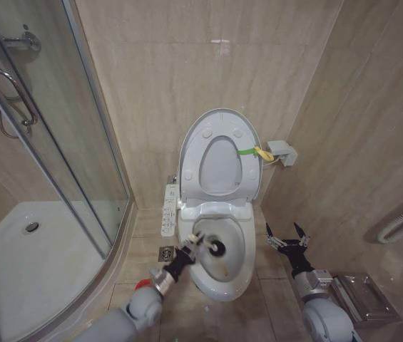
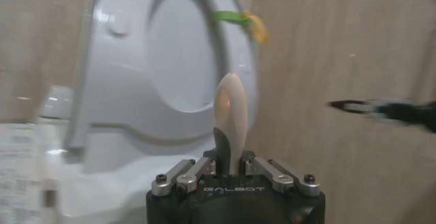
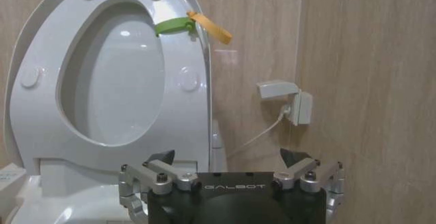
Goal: Open the toilet lid, clean the toilet bowl with a toilet brush, close the toilet lid, and flush.
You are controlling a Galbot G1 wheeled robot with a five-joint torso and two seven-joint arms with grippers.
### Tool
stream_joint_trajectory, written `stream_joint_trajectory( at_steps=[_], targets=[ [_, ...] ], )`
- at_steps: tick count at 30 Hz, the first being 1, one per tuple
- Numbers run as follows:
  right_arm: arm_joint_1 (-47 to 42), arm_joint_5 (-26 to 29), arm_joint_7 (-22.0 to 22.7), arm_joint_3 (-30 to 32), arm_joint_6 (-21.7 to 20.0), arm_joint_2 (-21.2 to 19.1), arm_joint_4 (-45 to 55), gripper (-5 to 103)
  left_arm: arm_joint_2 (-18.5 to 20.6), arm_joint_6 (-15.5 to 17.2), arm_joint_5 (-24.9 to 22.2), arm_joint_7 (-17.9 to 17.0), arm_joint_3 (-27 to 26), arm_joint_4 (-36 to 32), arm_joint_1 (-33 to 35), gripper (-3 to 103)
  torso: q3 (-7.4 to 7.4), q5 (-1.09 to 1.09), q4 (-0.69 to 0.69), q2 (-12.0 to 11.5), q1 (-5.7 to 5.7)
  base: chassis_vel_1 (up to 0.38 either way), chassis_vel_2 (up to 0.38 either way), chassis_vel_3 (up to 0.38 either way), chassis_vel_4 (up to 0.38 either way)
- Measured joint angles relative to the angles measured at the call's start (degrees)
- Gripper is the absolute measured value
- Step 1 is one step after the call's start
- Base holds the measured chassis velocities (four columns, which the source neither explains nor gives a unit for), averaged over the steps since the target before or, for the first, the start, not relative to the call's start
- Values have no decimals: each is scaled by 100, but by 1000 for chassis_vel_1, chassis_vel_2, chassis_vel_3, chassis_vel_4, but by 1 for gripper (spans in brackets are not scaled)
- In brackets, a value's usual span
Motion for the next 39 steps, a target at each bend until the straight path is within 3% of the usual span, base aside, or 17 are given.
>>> stream_joint_trajectory(
  at_steps=[6, 10, 16, 20, 24, 28, 33, 39],
  targets=[
    [0, 0, 0, 0, 0, 0, 0, 100, -89, 40, 190, 37, 170, 211, 113, 18, 0, -1, 0, 0, -1, 0, 0, 0, 0],
    [0, 0, 0, 0, 0, 0, 0, 100, -353, 37, 198, 53, 108, 917, -205, 18, 0, -1, -2, 0, 0, 0, 0, 0, 0],
    [0, 0, 0, 0, 0, 0, 0, 100, -530, -27, 52, 116, -24, 1358, -558, 18, 0, -1, -2, 0, 0, 0, 0, 0, 0],
    [0, 0, 1, 0, 0, 0, 0, 100, -496, -75, -70, 138, -56, 1213, -560, 18, 1, -2, -2, 0, 1, 0, 0, 0, 0],
    [0, 0, 0, 0, 0, 0, 0, 100, -123, -10, 25, 107, 1, 472, -274, 18, 0, -1, 0, 0, 0, 0, 0, 0, 0],
    [0, 0, 0, 0, 0, 0, 0, 100, 35, 93, 138, 38, 51, 169, -78, 18, 0, -1, 0, 0, 0, 0, 0, 0, 0],
    [0, 0, 1, 0, 0, 0, 0, 100, -67, 217, 238, -31, 70, 539, -62, 18, 0, -2, 0, 0, 0, 0, 0, 0, 0],
    [0, 0, 1, 0, 0, 0, 0, 100, -309, 110, 105, 75, -4, 1205, -357, 18, 0, -1, -1, 0, 0, 0, 0, 0, 0]
  ],
)
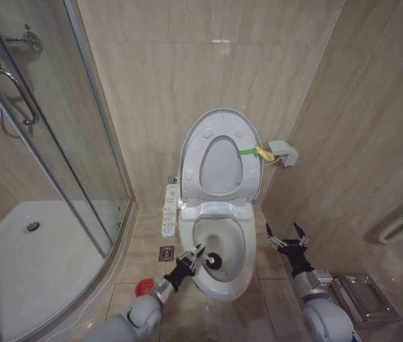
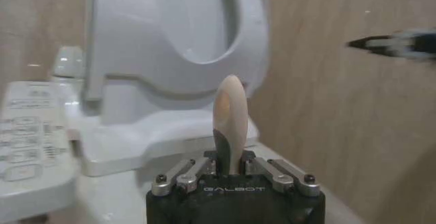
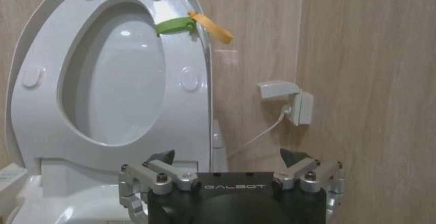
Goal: Open the toilet lid, clean the toilet bowl with a toilet brush, close the toilet lid, and flush.
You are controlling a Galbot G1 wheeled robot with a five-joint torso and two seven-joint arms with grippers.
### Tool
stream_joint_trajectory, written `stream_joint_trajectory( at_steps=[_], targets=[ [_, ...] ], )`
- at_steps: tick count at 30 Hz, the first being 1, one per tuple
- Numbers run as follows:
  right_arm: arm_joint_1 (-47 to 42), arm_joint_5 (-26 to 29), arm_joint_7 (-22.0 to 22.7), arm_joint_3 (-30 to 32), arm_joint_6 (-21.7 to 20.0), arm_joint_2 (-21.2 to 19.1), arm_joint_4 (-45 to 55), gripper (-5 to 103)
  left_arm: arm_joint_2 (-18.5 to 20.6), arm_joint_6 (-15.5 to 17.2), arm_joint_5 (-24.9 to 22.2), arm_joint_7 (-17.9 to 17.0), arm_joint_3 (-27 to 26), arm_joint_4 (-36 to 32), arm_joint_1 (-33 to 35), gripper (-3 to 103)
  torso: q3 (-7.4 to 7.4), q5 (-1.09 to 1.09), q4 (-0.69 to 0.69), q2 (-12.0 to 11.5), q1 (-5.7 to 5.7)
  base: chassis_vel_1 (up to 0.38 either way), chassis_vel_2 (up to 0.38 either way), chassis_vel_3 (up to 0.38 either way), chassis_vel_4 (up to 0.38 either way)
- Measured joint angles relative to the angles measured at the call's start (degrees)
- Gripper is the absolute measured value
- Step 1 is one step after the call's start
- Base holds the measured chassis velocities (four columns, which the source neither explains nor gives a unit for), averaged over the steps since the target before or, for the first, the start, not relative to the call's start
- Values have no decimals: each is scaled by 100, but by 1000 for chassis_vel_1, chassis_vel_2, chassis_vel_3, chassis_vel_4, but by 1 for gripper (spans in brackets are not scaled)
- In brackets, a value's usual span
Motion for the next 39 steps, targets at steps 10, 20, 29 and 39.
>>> stream_joint_trajectory(
  at_steps=[10, 20, 29, 39],
  targets=[
    [0, 0, 0, 0, 0, 0, 0, 100, -3, -7, -163, -29, -197, -320, -138, 18, 0, 0, 0, 0, 0, 0, 0, 0, 0],
    [0, 0, 0, 0, 0, 0, 0, 100, 138, 160, 348, -290, -485, -1023, 101, 18, 0, 0, 0, 0, 0, 0, 0, 0, 0],
    [0, 0, 0, 0, 0, 0, 0, 100, 170, 251, 1017, -487, -873, -1622, 464, 18, 0, 0, 0, 0, 0, 0, 0, 0, 0],
    [0, 0, 0, 0, 0, 0, 0, 100, 181, 105, 1627, -619, -1498, -2365, 1200, 18, 0, 0, -1, 0, 0, 0, 0, 0, 0]
  ],
)
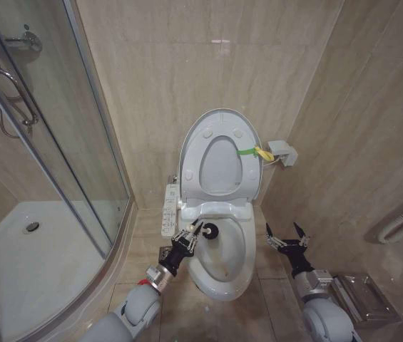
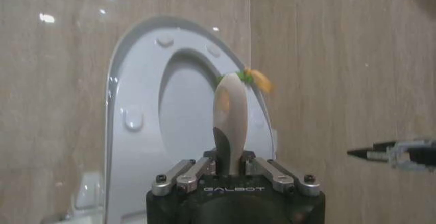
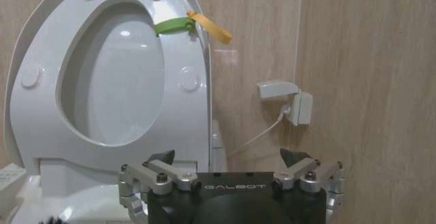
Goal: Open the toilet lid, clean the toilet bowl with a toilet brush, close the toilet lid, and flush.
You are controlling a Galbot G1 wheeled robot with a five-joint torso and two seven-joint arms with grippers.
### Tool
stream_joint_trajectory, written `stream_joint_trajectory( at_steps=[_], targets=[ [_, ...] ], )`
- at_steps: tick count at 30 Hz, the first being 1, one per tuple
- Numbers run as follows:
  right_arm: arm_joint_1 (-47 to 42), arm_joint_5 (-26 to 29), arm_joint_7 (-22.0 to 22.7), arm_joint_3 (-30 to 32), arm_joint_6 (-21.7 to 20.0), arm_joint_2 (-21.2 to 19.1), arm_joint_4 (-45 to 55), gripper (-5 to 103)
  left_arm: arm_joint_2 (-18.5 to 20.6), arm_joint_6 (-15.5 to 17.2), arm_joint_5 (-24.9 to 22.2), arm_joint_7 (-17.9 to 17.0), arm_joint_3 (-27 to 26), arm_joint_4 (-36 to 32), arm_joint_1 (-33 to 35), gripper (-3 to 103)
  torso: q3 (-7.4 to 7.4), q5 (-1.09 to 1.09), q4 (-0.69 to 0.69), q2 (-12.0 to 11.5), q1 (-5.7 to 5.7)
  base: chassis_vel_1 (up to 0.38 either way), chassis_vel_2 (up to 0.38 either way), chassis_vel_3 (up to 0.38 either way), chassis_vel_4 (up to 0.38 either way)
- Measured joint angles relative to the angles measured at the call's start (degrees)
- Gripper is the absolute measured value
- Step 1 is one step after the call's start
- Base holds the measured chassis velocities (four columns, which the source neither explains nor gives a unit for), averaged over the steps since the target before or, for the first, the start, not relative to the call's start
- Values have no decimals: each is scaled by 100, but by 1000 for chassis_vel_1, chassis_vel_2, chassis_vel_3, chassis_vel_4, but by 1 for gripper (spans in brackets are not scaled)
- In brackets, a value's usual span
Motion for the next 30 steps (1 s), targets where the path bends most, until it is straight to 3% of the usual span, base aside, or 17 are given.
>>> stream_joint_trajectory(
  at_steps=[9, 21, 30],
  targets=[
    [0, 0, 0, 0, 0, 0, 0, 100, 39, -122, 391, -29, -572, -808, 1006, 18, 0, -1, 1, 0, 0, 0, 0, 0, 0],
    [0, 0, 0, 0, 0, 0, 0, 100, -6, -419, 831, -53, -1149, -1366, 2019, 18, 0, 0, 1, 0, 0, 0, 0, 0, 0],
    [0, 0, 0, 0, 0, 0, 0, 100, -184, -298, 975, -483, -1494, -1728, 2542, 18, 0, 0, 0, 0, 0, 0, 0, 0, 0]
  ],
)
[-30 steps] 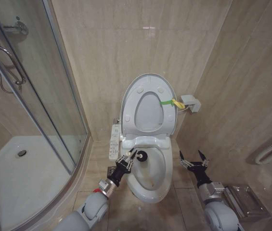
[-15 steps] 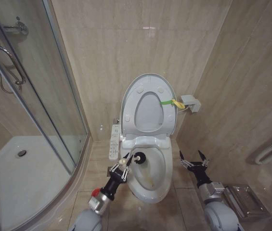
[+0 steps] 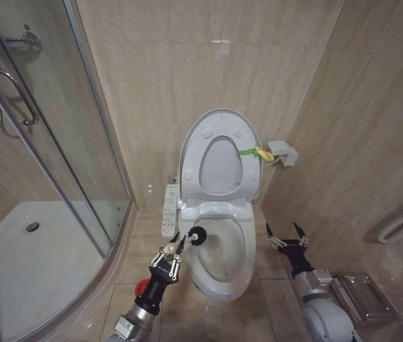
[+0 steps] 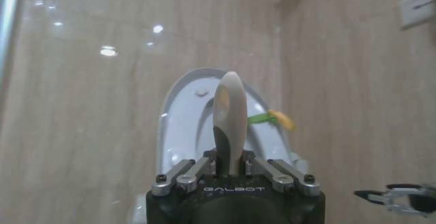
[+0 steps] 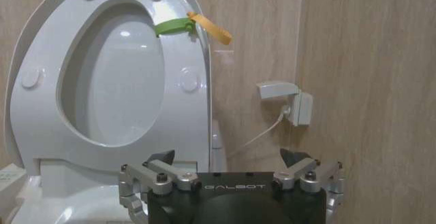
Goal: Open the toilet lid, clean the toilet bowl with a toilet brush, close the toilet lid, and flush.
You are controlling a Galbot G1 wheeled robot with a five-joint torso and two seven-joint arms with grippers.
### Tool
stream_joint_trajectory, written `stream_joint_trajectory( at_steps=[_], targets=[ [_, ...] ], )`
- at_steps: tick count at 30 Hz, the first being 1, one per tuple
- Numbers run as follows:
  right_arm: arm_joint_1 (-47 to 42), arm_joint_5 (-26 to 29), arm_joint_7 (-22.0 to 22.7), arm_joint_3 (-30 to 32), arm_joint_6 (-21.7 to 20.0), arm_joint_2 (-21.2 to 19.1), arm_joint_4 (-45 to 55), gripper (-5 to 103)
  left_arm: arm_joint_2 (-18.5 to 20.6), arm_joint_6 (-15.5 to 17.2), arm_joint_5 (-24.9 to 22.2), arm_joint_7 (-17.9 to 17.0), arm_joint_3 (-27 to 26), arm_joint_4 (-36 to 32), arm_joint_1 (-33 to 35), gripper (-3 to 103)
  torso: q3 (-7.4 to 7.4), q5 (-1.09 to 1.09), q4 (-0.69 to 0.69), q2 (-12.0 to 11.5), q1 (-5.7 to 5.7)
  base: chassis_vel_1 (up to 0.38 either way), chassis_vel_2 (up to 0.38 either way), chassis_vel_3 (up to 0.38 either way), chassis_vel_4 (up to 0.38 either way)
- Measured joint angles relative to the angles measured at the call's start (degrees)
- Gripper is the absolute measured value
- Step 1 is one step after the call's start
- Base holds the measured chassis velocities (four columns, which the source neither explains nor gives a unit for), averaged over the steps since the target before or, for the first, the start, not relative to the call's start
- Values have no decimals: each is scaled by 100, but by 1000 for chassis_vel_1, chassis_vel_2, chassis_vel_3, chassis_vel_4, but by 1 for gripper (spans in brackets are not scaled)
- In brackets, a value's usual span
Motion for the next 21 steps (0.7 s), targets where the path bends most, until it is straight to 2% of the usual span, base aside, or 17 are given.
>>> stream_joint_trajectory(
  at_steps=[10, 21],
  targets=[
    [0, 0, 0, 0, 0, 0, 0, 100, 86, 353, 20, -755, -157, -242, 682, 18, 0, 0, 0, 0, 0, 0, 0, 0, 0],
    [0, 0, 0, 0, 0, 0, 0, 100, 394, 289, 6, -862, -784, -311, 1304, 18, 0, 0, 1, 0, 0, 0, 0, 0, 0]
  ],
)
